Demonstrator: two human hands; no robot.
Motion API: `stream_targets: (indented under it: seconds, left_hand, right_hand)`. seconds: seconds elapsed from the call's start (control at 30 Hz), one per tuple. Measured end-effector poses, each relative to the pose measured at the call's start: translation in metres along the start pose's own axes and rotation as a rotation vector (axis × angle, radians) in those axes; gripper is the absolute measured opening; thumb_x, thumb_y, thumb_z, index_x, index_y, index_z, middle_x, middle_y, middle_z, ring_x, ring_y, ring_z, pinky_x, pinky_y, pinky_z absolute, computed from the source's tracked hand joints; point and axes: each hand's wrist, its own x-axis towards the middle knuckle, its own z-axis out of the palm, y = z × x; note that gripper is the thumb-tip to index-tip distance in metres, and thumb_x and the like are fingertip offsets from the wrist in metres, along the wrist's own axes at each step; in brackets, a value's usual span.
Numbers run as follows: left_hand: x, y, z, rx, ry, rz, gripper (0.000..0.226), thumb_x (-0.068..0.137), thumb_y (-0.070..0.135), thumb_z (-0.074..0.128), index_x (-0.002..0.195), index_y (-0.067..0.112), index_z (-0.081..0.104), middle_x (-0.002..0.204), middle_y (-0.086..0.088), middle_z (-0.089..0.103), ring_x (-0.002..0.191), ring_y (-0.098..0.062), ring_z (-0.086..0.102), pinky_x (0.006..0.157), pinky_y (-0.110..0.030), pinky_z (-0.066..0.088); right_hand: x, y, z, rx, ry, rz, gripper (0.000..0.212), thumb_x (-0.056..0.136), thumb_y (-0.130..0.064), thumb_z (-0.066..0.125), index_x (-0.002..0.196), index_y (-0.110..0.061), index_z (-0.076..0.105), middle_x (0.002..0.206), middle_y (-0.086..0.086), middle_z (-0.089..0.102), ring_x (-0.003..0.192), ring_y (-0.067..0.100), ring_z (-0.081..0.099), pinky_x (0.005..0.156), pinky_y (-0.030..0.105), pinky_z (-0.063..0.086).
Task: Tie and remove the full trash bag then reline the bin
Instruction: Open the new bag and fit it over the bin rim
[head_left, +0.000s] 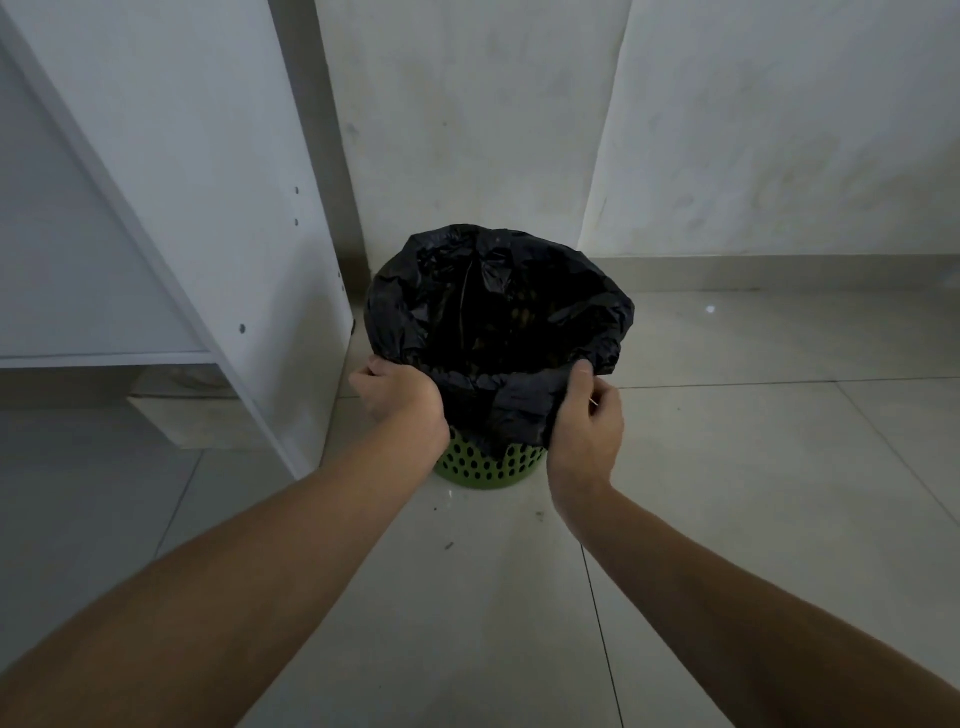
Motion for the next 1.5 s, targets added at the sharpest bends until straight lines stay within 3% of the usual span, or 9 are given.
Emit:
stream_targets:
  seconds: [0.2, 0.4, 0.6, 0.73, 0.83, 1.03, 1.2, 1.37, 1.5]
  left_hand:
    - [-0.001, -0.012, -0.005, 0.047, -0.039, 0.159, 0.037, 0.108, 0.029, 0.022, 0.128, 0.011, 0.047, 0.113, -0.004, 0.054, 0.089, -0.022, 0.055, 0.078, -0.030, 0.038]
    - [-0.020, -0.029, -0.006, 0.097, -0.051, 0.292, 0.043, 0.109, 0.023, 0.025, 0.148, 0.015, 0.040, 0.143, -0.013, 0.050, 0.126, -0.030, 0.051, 0.090, -0.024, 0.034]
    - [-0.038, -0.037, -0.007, 0.031, -0.111, 0.255, 0.043, 0.108, 0.019, 0.026, 0.150, 0.019, 0.036, 0.143, -0.006, 0.052, 0.126, -0.026, 0.053, 0.090, -0.024, 0.037]
    - [-0.042, -0.040, -0.008, 0.081, -0.142, 0.299, 0.046, 0.107, 0.016, 0.026, 0.154, 0.019, 0.029, 0.148, -0.006, 0.047, 0.132, -0.025, 0.049, 0.099, -0.026, 0.039]
    - [-0.042, -0.046, -0.009, 0.142, -0.154, 0.382, 0.050, 0.106, 0.012, 0.026, 0.156, 0.020, 0.025, 0.151, -0.006, 0.043, 0.138, -0.025, 0.043, 0.113, -0.033, 0.035]
    - [-0.048, -0.052, -0.017, 0.059, -0.219, 0.324, 0.054, 0.099, 0.007, 0.044, 0.149, 0.024, 0.033, 0.140, 0.000, 0.052, 0.127, -0.018, 0.052, 0.108, -0.034, 0.043]
    - [-0.048, -0.053, -0.017, 0.075, -0.149, 0.152, 0.022, 0.091, 0.014, 0.063, 0.105, 0.017, 0.046, 0.091, 0.005, 0.055, 0.074, -0.005, 0.055, 0.050, -0.009, 0.040]
    - [-0.048, -0.053, -0.021, 0.067, -0.150, 0.134, 0.010, 0.090, 0.018, 0.065, 0.095, 0.016, 0.057, 0.088, 0.002, 0.060, 0.070, -0.008, 0.054, 0.056, -0.020, 0.041]
    - [-0.051, -0.052, -0.021, 0.037, -0.204, 0.086, 0.009, 0.091, 0.019, 0.063, 0.088, 0.017, 0.055, 0.083, 0.002, 0.061, 0.072, -0.017, 0.058, 0.060, -0.028, 0.048]
  right_hand:
    - [0.000, 0.010, -0.010, -0.178, -0.074, -0.197, 0.024, 0.097, -0.017, 0.060, 0.119, -0.007, 0.060, 0.117, 0.008, 0.064, 0.114, 0.021, 0.060, 0.103, 0.041, 0.048]
    - [0.007, 0.011, 0.000, -0.219, 0.065, -0.176, 0.002, 0.092, -0.012, 0.061, 0.093, -0.011, 0.060, 0.089, 0.001, 0.064, 0.087, 0.021, 0.063, 0.082, 0.037, 0.053]
    - [0.000, 0.011, 0.009, -0.186, 0.086, -0.139, 0.009, 0.094, -0.015, 0.056, 0.092, -0.018, 0.049, 0.079, -0.010, 0.056, 0.070, 0.005, 0.057, 0.060, 0.018, 0.042]
    - [-0.015, 0.013, 0.011, -0.133, -0.022, -0.131, 0.012, 0.098, -0.024, 0.050, 0.108, -0.018, 0.048, 0.100, 0.003, 0.061, 0.090, 0.020, 0.062, 0.070, 0.023, 0.047]
    - [-0.027, 0.012, 0.010, -0.044, -0.115, -0.099, 0.044, 0.093, -0.048, 0.049, 0.121, -0.013, 0.047, 0.111, 0.011, 0.061, 0.101, 0.022, 0.061, 0.081, 0.033, 0.053]
    - [-0.027, 0.017, 0.004, -0.134, -0.181, -0.083, 0.045, 0.082, -0.014, 0.074, 0.119, -0.017, 0.048, 0.108, 0.000, 0.061, 0.098, 0.014, 0.062, 0.078, 0.024, 0.054]
    - [-0.023, 0.011, 0.012, -0.216, -0.107, -0.137, 0.021, 0.073, 0.007, 0.065, 0.083, -0.010, 0.060, 0.083, 0.005, 0.067, 0.076, 0.020, 0.062, 0.061, 0.022, 0.047]
    - [-0.024, 0.011, 0.012, -0.305, -0.116, -0.186, 0.021, 0.075, 0.007, 0.064, 0.082, -0.012, 0.064, 0.082, 0.003, 0.068, 0.073, 0.016, 0.063, 0.057, 0.015, 0.044]
    - [-0.030, 0.010, 0.013, -0.143, -0.163, -0.087, 0.010, 0.083, -0.004, 0.065, 0.088, -0.013, 0.067, 0.095, 0.010, 0.068, 0.086, 0.024, 0.064, 0.069, 0.027, 0.052]
